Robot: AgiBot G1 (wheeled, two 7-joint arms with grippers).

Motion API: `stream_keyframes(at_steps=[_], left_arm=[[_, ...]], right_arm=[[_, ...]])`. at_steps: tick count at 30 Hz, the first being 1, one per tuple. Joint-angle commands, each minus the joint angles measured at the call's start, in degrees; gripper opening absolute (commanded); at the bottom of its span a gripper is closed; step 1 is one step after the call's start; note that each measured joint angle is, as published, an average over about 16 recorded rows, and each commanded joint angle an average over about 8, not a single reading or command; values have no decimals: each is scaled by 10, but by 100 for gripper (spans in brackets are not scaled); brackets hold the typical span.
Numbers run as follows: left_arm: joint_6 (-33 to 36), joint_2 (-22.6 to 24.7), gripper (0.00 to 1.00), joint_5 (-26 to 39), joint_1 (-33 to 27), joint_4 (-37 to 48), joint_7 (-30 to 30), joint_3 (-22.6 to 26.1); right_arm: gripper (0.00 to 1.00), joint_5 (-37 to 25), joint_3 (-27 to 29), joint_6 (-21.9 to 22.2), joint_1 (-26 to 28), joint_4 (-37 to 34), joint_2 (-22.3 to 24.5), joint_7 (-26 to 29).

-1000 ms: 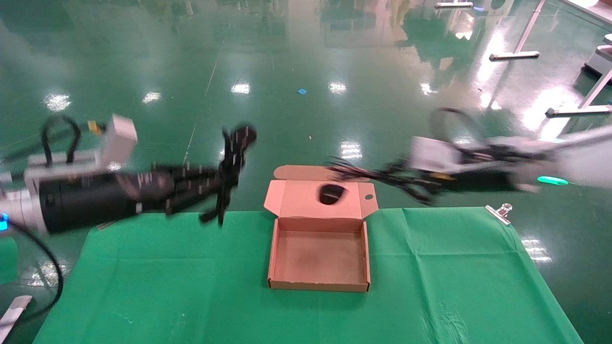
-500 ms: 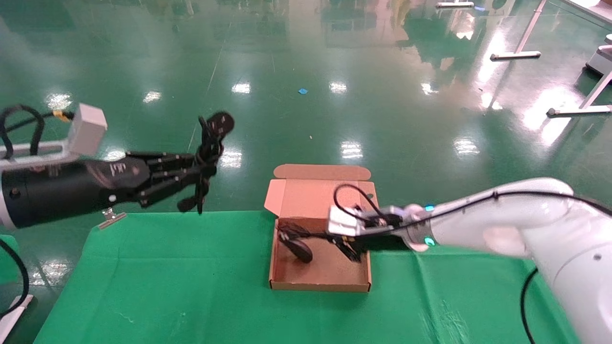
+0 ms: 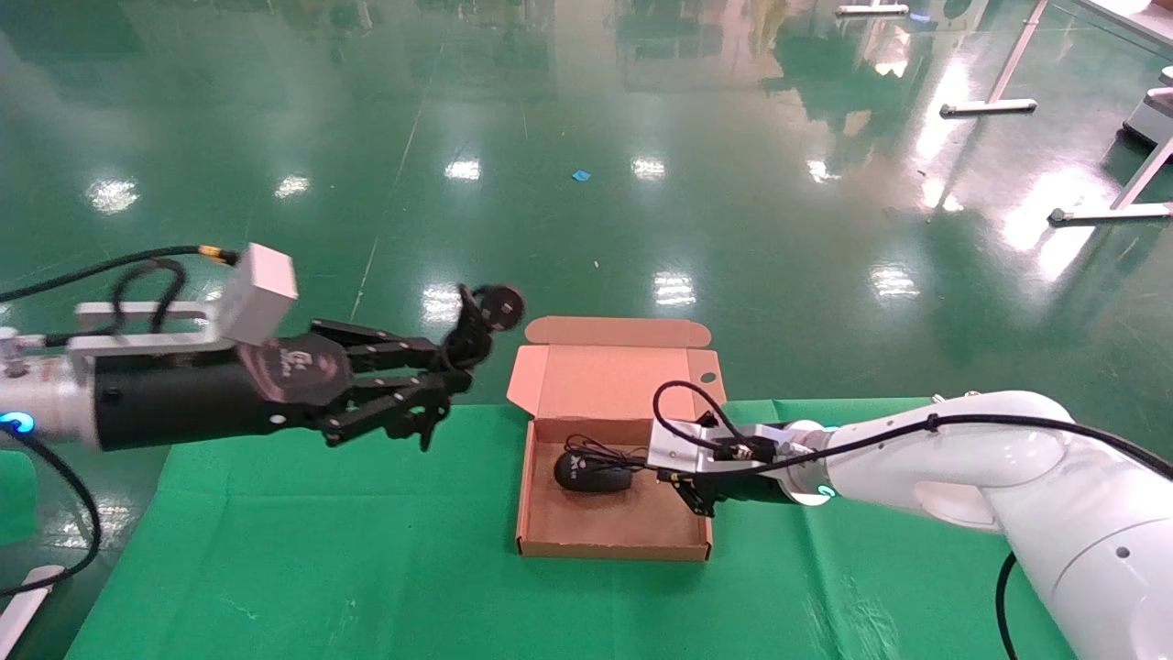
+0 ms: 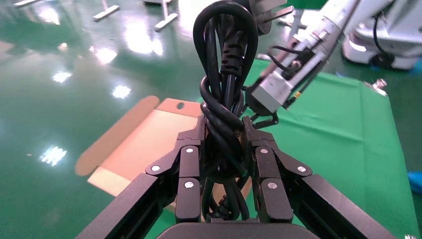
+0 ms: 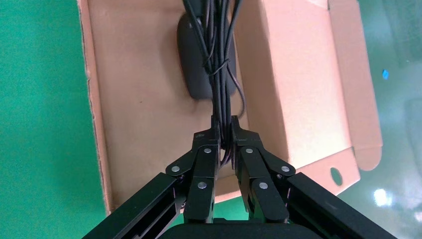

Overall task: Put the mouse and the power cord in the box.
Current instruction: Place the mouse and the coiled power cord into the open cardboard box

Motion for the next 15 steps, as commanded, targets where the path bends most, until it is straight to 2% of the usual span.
stream_keyframes(at_steps=[1, 7, 11, 15], left_arm=[[0, 7, 0, 8, 1, -11, 3, -1], [-13, 39, 0, 38, -12, -48, 12, 25], [-42, 78, 0, 64, -17, -68, 20, 46], [-105, 141, 0, 102, -10, -82, 36, 72]], right_arm=[[100, 3, -3, 5, -1, 4, 1, 6], [100, 30, 8, 5, 6, -10, 9, 7], [100, 39, 13, -2, 23, -20, 25, -11], [100, 39, 13, -47, 62, -18, 66, -46]])
